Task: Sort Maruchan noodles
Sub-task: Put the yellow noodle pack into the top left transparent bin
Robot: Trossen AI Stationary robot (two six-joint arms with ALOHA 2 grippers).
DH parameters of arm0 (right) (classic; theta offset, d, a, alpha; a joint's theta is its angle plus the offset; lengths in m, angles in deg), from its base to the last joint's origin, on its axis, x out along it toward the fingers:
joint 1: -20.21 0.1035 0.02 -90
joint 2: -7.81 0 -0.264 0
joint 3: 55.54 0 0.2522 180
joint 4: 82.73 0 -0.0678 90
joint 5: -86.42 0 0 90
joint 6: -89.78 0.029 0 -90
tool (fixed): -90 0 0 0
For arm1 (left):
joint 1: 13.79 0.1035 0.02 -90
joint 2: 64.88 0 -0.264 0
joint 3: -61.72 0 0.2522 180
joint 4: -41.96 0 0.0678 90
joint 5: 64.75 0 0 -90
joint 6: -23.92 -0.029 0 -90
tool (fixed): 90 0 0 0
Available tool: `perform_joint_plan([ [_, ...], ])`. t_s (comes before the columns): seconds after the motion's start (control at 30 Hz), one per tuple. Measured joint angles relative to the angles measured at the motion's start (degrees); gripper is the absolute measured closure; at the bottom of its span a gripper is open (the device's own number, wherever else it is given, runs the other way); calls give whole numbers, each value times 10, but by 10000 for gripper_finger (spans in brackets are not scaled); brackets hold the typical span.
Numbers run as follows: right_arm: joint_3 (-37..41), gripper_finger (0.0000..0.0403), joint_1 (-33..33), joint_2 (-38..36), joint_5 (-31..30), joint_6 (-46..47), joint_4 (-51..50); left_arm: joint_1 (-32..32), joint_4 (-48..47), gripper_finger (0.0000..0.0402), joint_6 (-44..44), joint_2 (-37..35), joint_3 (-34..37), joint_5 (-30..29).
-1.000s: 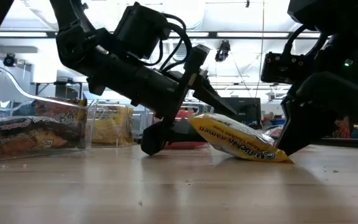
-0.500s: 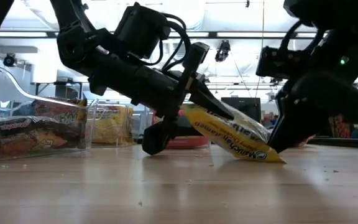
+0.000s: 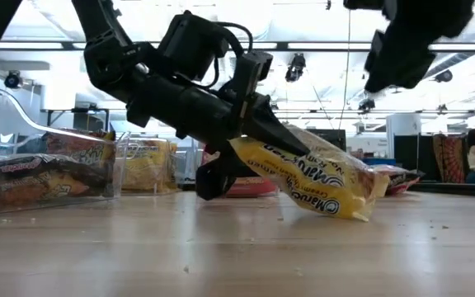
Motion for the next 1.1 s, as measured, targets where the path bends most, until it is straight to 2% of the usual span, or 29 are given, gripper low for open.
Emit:
perform_joint_plan([
  [0.17, 17, 265, 0, -60, -17, 46, -19, -1, -14, 296, -91, -27, 0, 12],
  [0.3, 25, 223, -4, -75, -35, 68, -21, -8, -18, 289, -156, -58, 0, 13],
  [0.5, 26, 180, -19, -76, -35, 67, -16, -29, -36, 288, -188, -77, -5, 15],
  [0.73, 26, 157, -28, -72, -35, 40, -3, -44, -56, 290, -191, -77, -22, 24],
  [1.1, 26, 154, -29, -49, -30, -8, 59, -46, -96, 290, -238, -77, -75, 39],
])
